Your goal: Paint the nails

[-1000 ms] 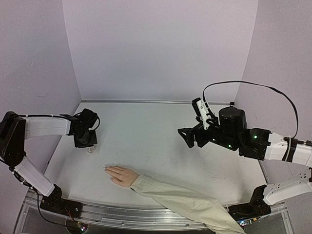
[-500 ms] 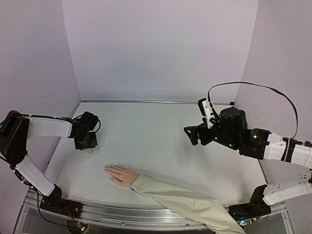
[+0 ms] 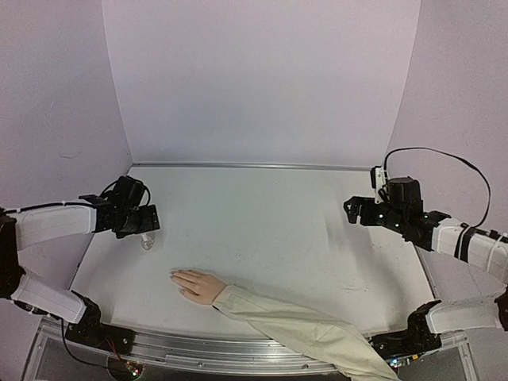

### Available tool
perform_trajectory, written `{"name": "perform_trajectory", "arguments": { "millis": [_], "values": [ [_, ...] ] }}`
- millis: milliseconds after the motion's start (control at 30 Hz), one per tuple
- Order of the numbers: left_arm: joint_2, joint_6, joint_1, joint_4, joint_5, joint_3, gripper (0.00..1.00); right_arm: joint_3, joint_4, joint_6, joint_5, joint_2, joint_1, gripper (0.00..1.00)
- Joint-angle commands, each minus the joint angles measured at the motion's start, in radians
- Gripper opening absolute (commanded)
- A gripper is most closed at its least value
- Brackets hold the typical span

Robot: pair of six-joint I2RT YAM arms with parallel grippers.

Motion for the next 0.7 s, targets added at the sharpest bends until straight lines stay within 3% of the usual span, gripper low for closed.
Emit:
{"name": "perform_trajectory", "arguments": {
  "millis": [0, 100, 300, 667],
  "values": [
    [-0.195, 0.079, 0.016, 0.182, 0.017, -0.094, 0.89, -0.062, 0.023, 0.064, -0.186, -0.046, -0.211, 0.98],
    [-0.321, 0.134, 0.022, 0.262, 0.032, -0.155, 0.91, -0.094, 0.016, 0.051, -0.163, -0.081, -0.280, 0.98],
    [-0.609, 0.261, 0.023, 0.411, 0.039, -0.278, 0.94, -0.123, 0.009, 0.039, -0.132, -0.173, -0.284, 0.98],
    [-1.190, 0.342, 0.023, 0.530, 0.088, -0.501, 0.98, -0.240, 0.043, 0.058, -0.103, -0.559, -0.284, 0.98]
  ]
}}
